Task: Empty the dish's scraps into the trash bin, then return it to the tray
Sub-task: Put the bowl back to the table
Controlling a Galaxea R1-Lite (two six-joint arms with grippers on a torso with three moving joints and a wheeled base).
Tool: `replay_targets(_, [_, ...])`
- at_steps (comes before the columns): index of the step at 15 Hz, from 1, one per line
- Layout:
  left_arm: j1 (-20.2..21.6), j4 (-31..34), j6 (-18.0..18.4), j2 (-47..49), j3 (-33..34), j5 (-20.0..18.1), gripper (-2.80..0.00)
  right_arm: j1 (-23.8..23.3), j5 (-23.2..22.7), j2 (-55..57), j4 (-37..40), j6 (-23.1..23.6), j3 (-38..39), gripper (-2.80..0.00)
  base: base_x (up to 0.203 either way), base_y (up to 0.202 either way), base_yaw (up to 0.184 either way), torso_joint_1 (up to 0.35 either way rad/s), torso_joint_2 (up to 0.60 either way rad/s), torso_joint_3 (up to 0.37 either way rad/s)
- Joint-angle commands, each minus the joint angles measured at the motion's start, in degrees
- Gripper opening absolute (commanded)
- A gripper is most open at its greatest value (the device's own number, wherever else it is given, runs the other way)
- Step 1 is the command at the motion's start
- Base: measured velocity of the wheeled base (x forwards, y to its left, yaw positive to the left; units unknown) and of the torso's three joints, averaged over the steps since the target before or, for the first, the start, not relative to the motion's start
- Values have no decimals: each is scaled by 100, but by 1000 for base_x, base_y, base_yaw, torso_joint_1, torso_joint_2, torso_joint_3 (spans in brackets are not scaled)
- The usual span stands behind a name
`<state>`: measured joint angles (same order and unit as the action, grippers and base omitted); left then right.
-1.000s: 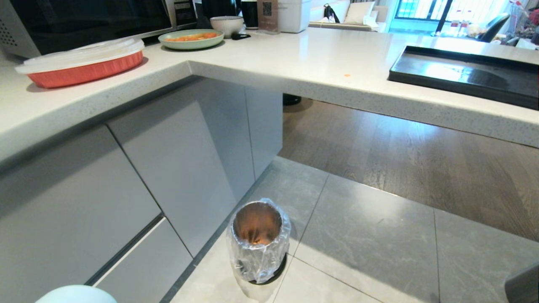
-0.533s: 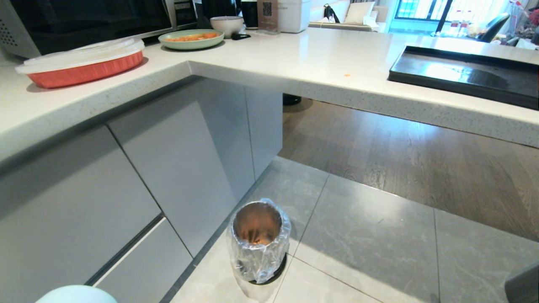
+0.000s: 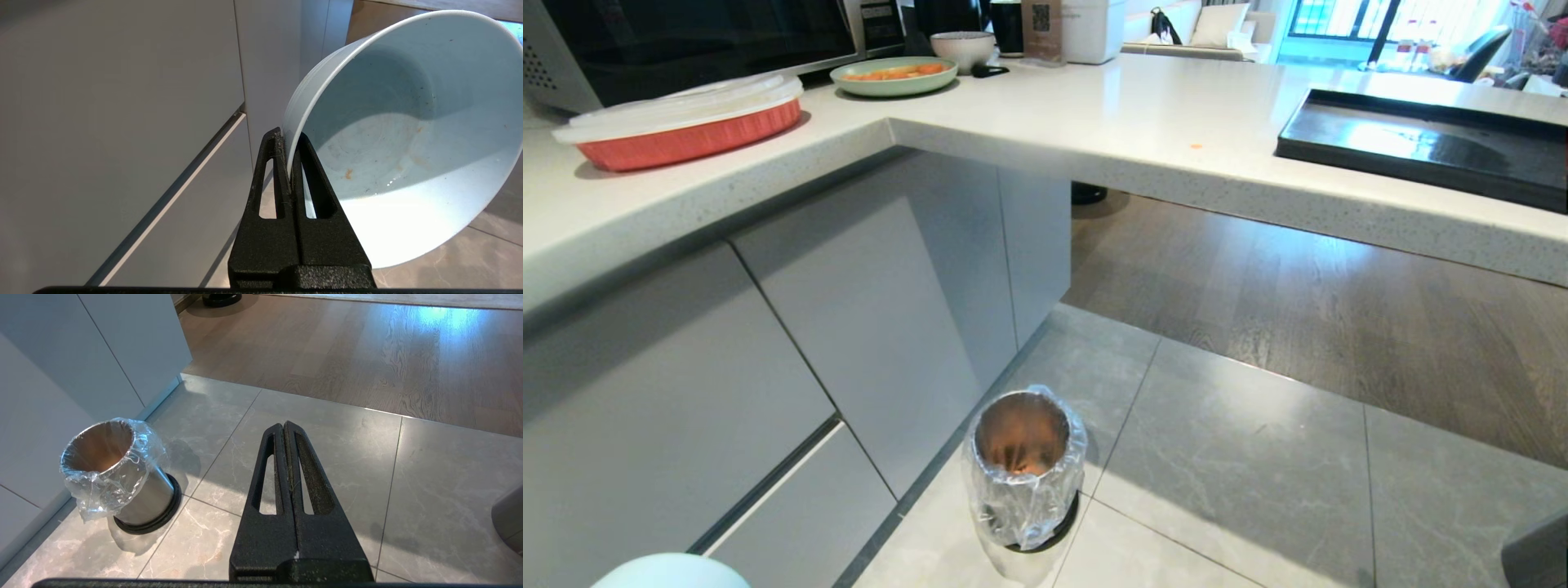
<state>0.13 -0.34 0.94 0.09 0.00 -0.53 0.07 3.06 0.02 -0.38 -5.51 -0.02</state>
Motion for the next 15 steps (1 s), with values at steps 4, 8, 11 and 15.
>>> replay_targets(4, [4, -1, 3, 0, 0, 1, -280, 1, 2, -2, -6, -3, 2, -280, 0, 0, 0, 0, 0, 0])
replay_targets(8, [4, -7, 3, 0, 0, 1, -280, 1, 2, -2, -6, -3, 2, -280, 0, 0, 0, 0, 0, 0])
replay_targets(11, [4, -10, 3, 0, 0, 1, -280, 1, 2, -2, -6, -3, 2, -280, 0, 0, 0, 0, 0, 0])
replay_targets(15, [4, -5, 3, 0, 0, 1, -280, 1, 2, -2, 1, -3, 2, -280, 0, 0, 0, 0, 0, 0])
